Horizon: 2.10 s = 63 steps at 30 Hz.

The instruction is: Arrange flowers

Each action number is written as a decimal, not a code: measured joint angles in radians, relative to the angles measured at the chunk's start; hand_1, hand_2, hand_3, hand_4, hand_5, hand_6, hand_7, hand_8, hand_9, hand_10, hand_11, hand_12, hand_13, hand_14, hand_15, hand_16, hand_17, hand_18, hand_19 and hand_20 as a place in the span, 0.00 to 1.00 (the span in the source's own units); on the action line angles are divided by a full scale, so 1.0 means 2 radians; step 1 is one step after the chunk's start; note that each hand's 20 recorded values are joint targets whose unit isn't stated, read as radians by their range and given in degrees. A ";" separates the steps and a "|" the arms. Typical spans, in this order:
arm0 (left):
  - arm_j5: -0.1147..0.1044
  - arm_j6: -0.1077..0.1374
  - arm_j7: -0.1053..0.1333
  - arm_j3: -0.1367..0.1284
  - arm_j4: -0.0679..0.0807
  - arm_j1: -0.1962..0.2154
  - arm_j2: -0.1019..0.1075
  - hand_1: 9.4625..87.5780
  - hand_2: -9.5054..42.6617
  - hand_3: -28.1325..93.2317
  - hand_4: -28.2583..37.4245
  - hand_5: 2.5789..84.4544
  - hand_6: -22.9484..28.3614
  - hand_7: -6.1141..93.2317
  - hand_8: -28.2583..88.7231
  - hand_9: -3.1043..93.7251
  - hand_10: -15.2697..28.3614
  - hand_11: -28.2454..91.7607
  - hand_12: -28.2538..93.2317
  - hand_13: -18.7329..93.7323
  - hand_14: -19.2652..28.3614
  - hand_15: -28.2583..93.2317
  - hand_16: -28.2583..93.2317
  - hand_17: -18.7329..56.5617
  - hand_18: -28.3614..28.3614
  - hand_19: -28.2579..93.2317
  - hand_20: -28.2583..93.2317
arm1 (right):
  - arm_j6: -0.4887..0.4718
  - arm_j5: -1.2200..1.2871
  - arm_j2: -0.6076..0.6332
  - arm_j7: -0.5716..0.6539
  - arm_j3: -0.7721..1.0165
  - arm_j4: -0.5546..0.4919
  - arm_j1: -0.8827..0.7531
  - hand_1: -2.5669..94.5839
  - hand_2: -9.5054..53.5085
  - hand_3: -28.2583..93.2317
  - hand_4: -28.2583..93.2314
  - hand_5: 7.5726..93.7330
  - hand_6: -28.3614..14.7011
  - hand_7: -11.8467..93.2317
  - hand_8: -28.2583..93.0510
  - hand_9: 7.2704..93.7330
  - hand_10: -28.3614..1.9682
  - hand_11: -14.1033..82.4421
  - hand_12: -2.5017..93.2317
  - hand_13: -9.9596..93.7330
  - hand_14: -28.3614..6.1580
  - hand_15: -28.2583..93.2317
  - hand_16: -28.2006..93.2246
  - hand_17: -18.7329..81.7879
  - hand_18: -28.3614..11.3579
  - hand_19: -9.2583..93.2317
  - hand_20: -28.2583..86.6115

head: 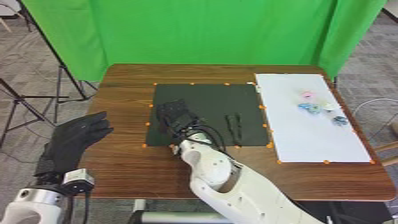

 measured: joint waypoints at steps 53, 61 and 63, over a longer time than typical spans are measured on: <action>-0.010 0.003 -0.004 0.015 0.007 -0.020 0.019 0.22 0.30 0.91 0.22 0.53 0.72 0.20 0.17 0.42 0.86 0.53 0.30 0.41 1.00 0.71 0.13 0.12 0.87 0.70 0.33 | -0.152 -0.006 -0.019 -0.065 0.061 -0.031 -0.028 0.13 0.29 0.91 0.02 0.45 0.55 0.30 0.12 0.34 0.06 0.42 0.24 0.26 0.06 0.86 0.34 0.16 0.00 0.71 0.53; -0.010 0.006 0.002 0.011 0.007 -0.013 0.016 0.22 0.30 0.91 0.22 0.53 0.72 0.20 0.17 0.43 0.86 0.53 0.30 0.41 1.00 0.71 0.13 0.12 0.87 0.70 0.33 | -0.239 -0.083 -0.023 -0.092 0.063 -0.046 -0.037 0.05 0.41 0.86 0.03 0.37 0.59 0.24 0.14 0.15 0.00 0.41 0.32 0.06 0.00 0.90 0.39 0.07 0.03 0.69 0.53; -0.010 0.006 0.002 0.011 0.007 -0.013 0.015 0.22 0.30 0.91 0.22 0.53 0.72 0.20 0.17 0.43 0.86 0.53 0.30 0.41 1.00 0.71 0.13 0.12 0.87 0.70 0.33 | -0.260 -0.093 -0.027 -0.086 0.063 -0.046 -0.038 0.05 0.43 0.84 0.03 0.35 0.59 0.24 0.14 0.13 0.00 0.42 0.34 0.04 0.00 0.91 0.39 0.06 0.04 0.69 0.53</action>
